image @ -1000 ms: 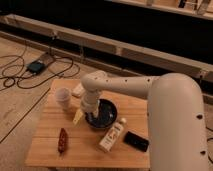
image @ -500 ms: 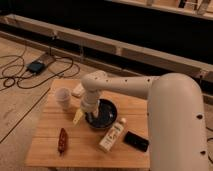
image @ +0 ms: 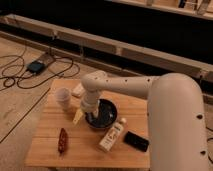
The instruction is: Place the bottle in the ceramic bowl
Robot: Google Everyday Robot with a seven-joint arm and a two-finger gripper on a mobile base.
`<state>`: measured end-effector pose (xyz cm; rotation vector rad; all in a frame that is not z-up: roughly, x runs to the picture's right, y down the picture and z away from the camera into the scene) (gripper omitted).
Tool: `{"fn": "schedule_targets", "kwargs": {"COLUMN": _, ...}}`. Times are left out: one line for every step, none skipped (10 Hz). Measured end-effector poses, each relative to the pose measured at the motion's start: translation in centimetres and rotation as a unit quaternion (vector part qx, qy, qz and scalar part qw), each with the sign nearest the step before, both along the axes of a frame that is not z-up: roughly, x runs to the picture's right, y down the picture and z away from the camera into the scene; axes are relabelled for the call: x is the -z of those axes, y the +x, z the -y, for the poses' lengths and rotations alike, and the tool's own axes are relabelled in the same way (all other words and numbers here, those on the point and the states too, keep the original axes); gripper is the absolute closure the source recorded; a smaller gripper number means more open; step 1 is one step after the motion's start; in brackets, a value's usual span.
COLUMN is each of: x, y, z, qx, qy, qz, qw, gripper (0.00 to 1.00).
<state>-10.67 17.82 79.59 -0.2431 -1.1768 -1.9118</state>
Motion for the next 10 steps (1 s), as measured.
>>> {"fn": "schedule_targets", "kwargs": {"x": 0.0, "y": 0.0, "z": 0.0, "qx": 0.0, "qy": 0.0, "qz": 0.0, "qw": 1.0, "gripper": 0.2}}
{"fn": "schedule_targets", "kwargs": {"x": 0.0, "y": 0.0, "z": 0.0, "qx": 0.0, "qy": 0.0, "qz": 0.0, "qw": 1.0, "gripper": 0.2}}
{"fn": "schedule_targets", "kwargs": {"x": 0.0, "y": 0.0, "z": 0.0, "qx": 0.0, "qy": 0.0, "qz": 0.0, "qw": 1.0, "gripper": 0.2}}
{"fn": "schedule_targets", "kwargs": {"x": 0.0, "y": 0.0, "z": 0.0, "qx": 0.0, "qy": 0.0, "qz": 0.0, "qw": 1.0, "gripper": 0.2}}
{"fn": "schedule_targets", "kwargs": {"x": 0.0, "y": 0.0, "z": 0.0, "qx": 0.0, "qy": 0.0, "qz": 0.0, "qw": 1.0, "gripper": 0.2}}
{"fn": "schedule_targets", "kwargs": {"x": 0.0, "y": 0.0, "z": 0.0, "qx": 0.0, "qy": 0.0, "qz": 0.0, "qw": 1.0, "gripper": 0.2}}
{"fn": "schedule_targets", "kwargs": {"x": 0.0, "y": 0.0, "z": 0.0, "qx": 0.001, "qy": 0.0, "qz": 0.0, "qw": 1.0, "gripper": 0.2}}
{"fn": "schedule_targets", "kwargs": {"x": 0.0, "y": 0.1, "z": 0.1, "qx": 0.004, "qy": 0.0, "qz": -0.003, "qw": 1.0, "gripper": 0.2}}
{"fn": "schedule_targets", "kwargs": {"x": 0.1, "y": 0.7, "z": 0.2, "qx": 0.014, "qy": 0.0, "qz": -0.016, "qw": 0.9998, "gripper": 0.2}}
{"fn": "schedule_targets", "kwargs": {"x": 0.5, "y": 1.5, "z": 0.5, "qx": 0.022, "qy": 0.002, "qz": -0.03, "qw": 0.9993, "gripper": 0.2}}
